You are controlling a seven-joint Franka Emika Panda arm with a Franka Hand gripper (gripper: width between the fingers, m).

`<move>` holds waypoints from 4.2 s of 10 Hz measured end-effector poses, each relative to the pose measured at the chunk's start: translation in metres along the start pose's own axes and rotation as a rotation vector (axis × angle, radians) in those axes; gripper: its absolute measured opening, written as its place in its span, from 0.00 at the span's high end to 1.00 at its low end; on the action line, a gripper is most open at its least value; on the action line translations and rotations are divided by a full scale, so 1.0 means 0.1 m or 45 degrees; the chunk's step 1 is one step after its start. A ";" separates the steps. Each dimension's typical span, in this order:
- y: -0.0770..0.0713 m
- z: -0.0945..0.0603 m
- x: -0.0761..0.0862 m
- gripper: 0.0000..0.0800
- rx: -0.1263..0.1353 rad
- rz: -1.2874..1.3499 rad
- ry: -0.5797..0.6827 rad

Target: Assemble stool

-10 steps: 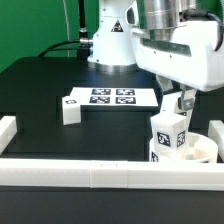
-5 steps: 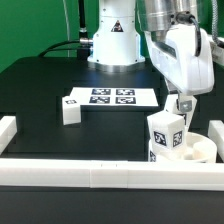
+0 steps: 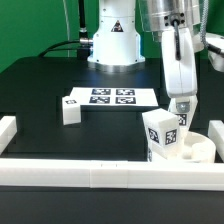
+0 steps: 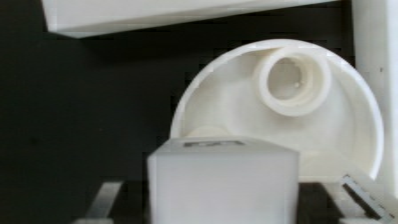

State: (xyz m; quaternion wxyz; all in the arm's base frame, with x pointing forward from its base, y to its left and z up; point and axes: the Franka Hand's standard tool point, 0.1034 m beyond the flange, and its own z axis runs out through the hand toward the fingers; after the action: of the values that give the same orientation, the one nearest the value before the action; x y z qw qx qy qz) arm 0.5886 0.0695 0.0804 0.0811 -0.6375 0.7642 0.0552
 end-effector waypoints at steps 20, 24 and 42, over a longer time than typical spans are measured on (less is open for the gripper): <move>-0.06 -0.26 -0.14 0.19 -0.108 -1.528 0.047; -0.06 -0.27 -0.21 0.19 -0.162 -2.097 0.080; -0.02 -0.07 -0.05 0.19 -0.346 -3.517 0.017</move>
Offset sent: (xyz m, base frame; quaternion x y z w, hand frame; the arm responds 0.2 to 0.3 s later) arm -0.0054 -0.0024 0.0154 0.0009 -0.0159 -0.0275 0.9995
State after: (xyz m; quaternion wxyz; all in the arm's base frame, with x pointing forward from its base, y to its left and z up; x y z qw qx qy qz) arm 0.5907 0.0726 0.0885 0.0037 -0.8720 -0.4896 0.0012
